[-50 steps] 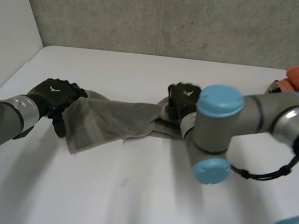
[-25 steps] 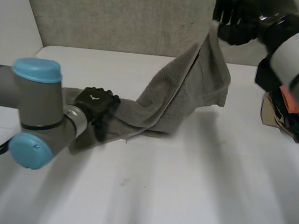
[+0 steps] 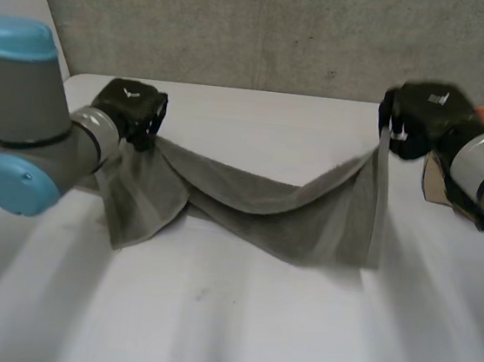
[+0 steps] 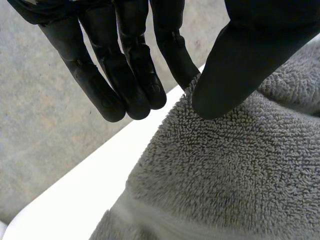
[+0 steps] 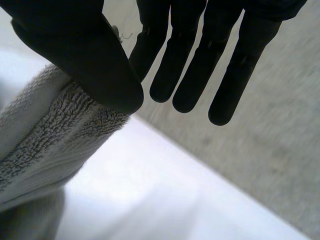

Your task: Fold the laundry.

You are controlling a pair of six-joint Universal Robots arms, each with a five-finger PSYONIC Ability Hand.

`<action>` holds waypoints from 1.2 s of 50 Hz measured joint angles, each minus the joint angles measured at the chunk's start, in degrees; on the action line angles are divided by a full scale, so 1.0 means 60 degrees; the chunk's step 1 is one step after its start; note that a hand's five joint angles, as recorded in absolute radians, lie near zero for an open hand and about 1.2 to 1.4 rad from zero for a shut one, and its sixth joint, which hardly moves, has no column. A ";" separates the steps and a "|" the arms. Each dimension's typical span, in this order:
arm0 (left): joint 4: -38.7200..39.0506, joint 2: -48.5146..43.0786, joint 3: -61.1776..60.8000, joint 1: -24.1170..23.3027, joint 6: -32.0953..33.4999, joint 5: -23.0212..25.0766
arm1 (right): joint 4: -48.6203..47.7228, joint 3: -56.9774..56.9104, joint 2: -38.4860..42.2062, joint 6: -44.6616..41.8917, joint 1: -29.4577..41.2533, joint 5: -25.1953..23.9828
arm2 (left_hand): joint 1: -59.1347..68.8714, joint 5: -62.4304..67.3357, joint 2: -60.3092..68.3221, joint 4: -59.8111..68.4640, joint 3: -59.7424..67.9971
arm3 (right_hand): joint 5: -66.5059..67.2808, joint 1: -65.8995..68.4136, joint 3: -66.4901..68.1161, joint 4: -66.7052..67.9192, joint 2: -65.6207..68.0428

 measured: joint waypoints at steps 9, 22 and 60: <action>-0.0841 -0.1171 0.1331 0.0055 0.0265 0.0107 | 0.1001 0.0166 0.1338 -0.2872 0.0117 -0.0075 | 0.0000 0.0001 -0.0002 -0.0001 0.0000 | 0.0001 0.0000 0.0000 0.0000 -0.0002; -0.1604 -0.3843 0.4474 -0.0225 0.0826 -0.1007 | 0.0552 -0.0271 0.2121 -0.2995 0.0521 0.1371 | -0.9245 -0.8774 -0.9250 -0.9312 -0.9088 | -0.9018 -0.8542 -0.8981 -0.8927 -0.8989; 0.0122 0.2460 -0.4917 0.0705 -0.0672 -0.0261 | -0.0789 -0.1600 0.4084 -0.1403 0.1301 0.2763 | -0.9245 -0.8901 -0.9433 -0.9497 -0.9261 | -0.0207 0.0130 -0.0047 -0.0016 0.0010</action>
